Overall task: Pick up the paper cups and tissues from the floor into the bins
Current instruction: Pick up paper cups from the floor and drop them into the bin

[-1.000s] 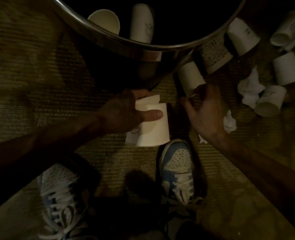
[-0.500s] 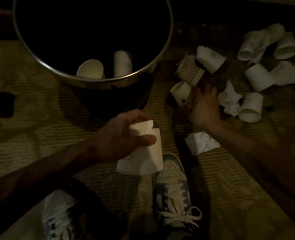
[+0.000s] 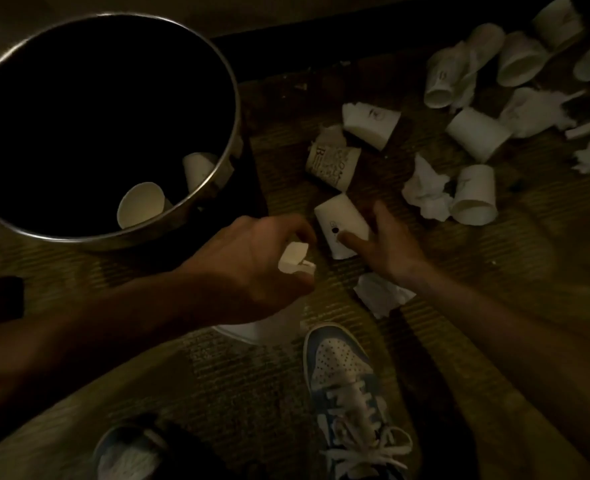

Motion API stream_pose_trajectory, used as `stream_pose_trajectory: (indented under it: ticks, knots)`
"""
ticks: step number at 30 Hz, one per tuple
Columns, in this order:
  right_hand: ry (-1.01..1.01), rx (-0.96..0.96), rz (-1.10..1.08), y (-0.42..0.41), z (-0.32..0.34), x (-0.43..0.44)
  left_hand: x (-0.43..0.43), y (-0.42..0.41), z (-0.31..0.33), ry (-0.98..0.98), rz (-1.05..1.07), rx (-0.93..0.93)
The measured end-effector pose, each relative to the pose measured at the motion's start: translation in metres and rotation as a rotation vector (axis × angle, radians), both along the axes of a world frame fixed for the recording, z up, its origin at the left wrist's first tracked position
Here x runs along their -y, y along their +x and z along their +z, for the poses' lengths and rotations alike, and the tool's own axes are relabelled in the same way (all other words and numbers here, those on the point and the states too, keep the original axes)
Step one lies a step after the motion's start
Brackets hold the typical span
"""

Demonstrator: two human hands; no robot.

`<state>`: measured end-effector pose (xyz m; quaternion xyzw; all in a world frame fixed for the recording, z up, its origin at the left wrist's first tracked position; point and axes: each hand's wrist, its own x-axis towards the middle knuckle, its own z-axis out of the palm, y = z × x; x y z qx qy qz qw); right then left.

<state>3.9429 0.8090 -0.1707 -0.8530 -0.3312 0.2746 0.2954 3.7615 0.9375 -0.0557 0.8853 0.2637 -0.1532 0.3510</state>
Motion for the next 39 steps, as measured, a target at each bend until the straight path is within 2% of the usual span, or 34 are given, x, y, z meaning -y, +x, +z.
stream_pose_trajectory:
  ticks: [4, 7, 10, 15, 20, 21, 23, 24, 25, 28, 30, 33, 35, 39]
  knots:
    - [0.107, -0.344, -0.186, -0.005, 0.013, 0.006, 0.0, 0.005, -0.002, -0.013, 0.041, 0.017]
    - [0.156, -0.639, -0.314, -0.02, 0.023, 0.022, -0.001, 0.01, -0.012, -0.023, 0.162, 0.089]
    - [0.19, -0.748, -0.336, -0.034, 0.032, 0.037, -0.002, 0.017, -0.025, -0.018, 0.265, 0.079]
    - [0.266, -0.924, -0.254, -0.048, 0.042, 0.056, 0.009, 0.02, -0.029, -0.094, 0.115, -0.089]
    - [0.307, -1.045, -0.187, -0.046, 0.042, 0.073, 0.022, 0.025, -0.037, -0.412, 0.115, -0.085]
    - [0.287, -1.059, -0.164, -0.046, 0.041, 0.076, 0.024, 0.026, -0.039, -0.426, 0.115, -0.113]
    - [0.24, -1.009, -0.113, -0.046, 0.037, 0.082, 0.027, 0.026, -0.046, -0.38, 0.116, -0.15]
    - [0.228, -0.926, -0.108, -0.045, 0.033, 0.083, 0.027, 0.027, -0.049, -0.346, 0.106, -0.154]
    - [0.217, -0.804, -0.147, -0.042, 0.026, 0.085, 0.028, 0.027, -0.052, -0.305, 0.091, -0.156]
    - [0.2, -0.309, -0.463, -0.025, 0.003, 0.093, 0.027, 0.026, -0.058, -0.234, 0.109, -0.145]
    - [0.123, -0.05, -0.392, -0.015, -0.012, 0.101, 0.026, 0.025, -0.06, -0.249, 0.141, -0.141]
    - [-0.118, 0.002, -0.102, -0.013, -0.029, 0.104, 0.028, 0.027, -0.064, -0.235, 0.152, -0.128]
    - [-0.227, 0.115, 0.025, -0.015, -0.038, 0.1, 0.029, 0.03, -0.065, -0.228, 0.155, -0.125]
    - [-0.214, 0.202, 0.119, -0.022, -0.048, 0.095, 0.03, 0.031, -0.069, -0.24, 0.132, -0.11]
